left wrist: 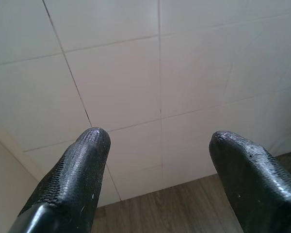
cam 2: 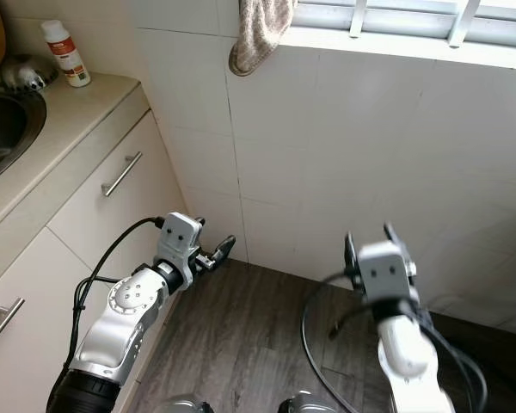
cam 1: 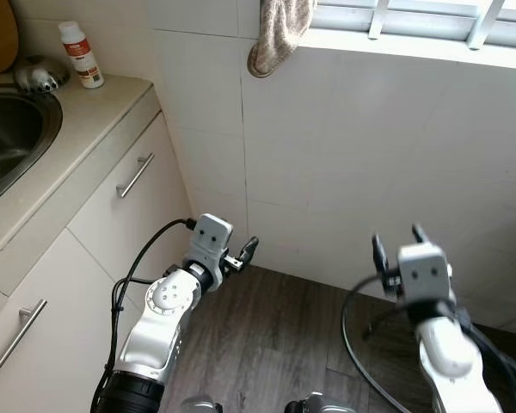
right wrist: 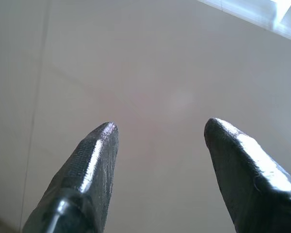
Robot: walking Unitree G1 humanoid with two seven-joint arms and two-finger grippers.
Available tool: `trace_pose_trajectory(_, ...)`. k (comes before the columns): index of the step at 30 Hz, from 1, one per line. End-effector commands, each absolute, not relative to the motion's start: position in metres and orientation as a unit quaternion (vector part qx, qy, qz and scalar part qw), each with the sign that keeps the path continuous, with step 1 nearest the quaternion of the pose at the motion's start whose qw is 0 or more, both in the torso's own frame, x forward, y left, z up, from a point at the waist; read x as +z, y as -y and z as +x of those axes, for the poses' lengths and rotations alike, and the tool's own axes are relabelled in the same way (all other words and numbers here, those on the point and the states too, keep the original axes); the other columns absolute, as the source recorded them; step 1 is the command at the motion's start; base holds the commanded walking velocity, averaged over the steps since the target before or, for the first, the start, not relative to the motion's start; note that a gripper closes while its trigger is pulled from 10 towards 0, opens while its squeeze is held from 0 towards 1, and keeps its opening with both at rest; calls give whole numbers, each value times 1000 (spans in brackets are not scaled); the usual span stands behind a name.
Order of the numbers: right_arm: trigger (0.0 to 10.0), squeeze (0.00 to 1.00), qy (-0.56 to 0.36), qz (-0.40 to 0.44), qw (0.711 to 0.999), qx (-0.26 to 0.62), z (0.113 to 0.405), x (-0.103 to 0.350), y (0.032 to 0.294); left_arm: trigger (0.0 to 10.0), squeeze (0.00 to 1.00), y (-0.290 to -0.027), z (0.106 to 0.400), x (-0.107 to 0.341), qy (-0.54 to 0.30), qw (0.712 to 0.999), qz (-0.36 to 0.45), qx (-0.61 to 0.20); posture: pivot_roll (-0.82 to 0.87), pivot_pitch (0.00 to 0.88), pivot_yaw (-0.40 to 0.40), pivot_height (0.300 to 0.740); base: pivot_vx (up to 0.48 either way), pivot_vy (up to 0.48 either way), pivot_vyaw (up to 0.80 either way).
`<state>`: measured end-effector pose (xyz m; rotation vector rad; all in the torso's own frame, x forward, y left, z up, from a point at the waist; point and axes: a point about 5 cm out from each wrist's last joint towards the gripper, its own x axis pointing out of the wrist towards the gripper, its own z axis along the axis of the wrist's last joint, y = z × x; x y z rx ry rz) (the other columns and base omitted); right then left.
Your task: Kitchen organization
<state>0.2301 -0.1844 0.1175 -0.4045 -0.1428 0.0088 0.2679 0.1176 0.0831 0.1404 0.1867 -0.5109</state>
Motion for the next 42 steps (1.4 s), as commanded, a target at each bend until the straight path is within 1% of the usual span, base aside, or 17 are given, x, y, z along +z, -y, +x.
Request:
trace_pose_trajectory(1, 10000, 0, 68, -210, 975, 17, 231, 113, 181, 10000, 0, -116, 269, 90, -77, 960, 69, -258, 7, 0, 9, 740, 0, 0, 0)
trace_pose_trajectory(7, 10000, 0, 76, -212, 974, 34, 239, 112, 173, 10000, 0, -119, 268, 93, -62, 967, 61, -238, 29, 0, -6, 740, 0, 0, 0)
trace_pose_trajectory(11, 10000, 0, 77, -210, 974, 34, 240, 111, 173, 10000, 0, -122, 267, 89, -75, 969, 39, -232, 29, 0, -6, 740, 0, 0, 0)
trace_pose_trajectory(20, 10000, 0, 59, -202, 978, 6, 245, 107, 179, 10000, 0, -121, 270, 90, -70, 967, 50, -241, 26, 0, 4, 740, 0, 0, 0)
trace_pose_trajectory(21, 10000, 0, 48, -187, 981, 0, 246, 105, 180, 10000, 0, -119, 270, 91, -65, 965, 60, -246, 27, 0, 6, 740, 0, 0, 0)
trace_pose_trajectory(22, 10000, 0, 41, -161, 986, -1, 247, 103, 180, 10000, 0, -118, 270, 92, -61, 963, 72, -251, 27, 0, 6, 740, 0, 0, -800)
trace_pose_trajectory(23, 10000, 0, 39, -160, 986, -5, 247, 102, 181, 10000, 0, -117, 271, 93, -59, 962, 77, -254, 27, 0, 6, 740, 0, 0, -800)
trace_pose_trajectory(26, 10000, 0, 37, -177, 983, -13, 248, 103, 182, 10000, 0, -116, 271, 94, -57, 961, 77, -259, 25, 0, 7, 740, 0, 0, -800)
trace_pose_trajectory(33, 10000, 0, 37, -187, 982, -14, 250, 103, 182, 10000, 0, -117, 274, 94, -56, 963, 77, -253, 24, 0, 5, 740, 0, -356, -800)
trace_pose_trajectory(37, 10000, 0, 36, -197, 979, -21, 251, 104, 184, 10000, 0, -119, 275, 94, -56, 966, 59, -244, 24, 3, 2, 740, 0, 0, -800)
trace_pose_trajectory(42, 10000, 0, 44, -214, 975, -23, 252, 106, 185, 10000, 0, -119, 276, 95, -54, 967, 58, -242, 24, 4, 1, 740, 0, 0, -800)
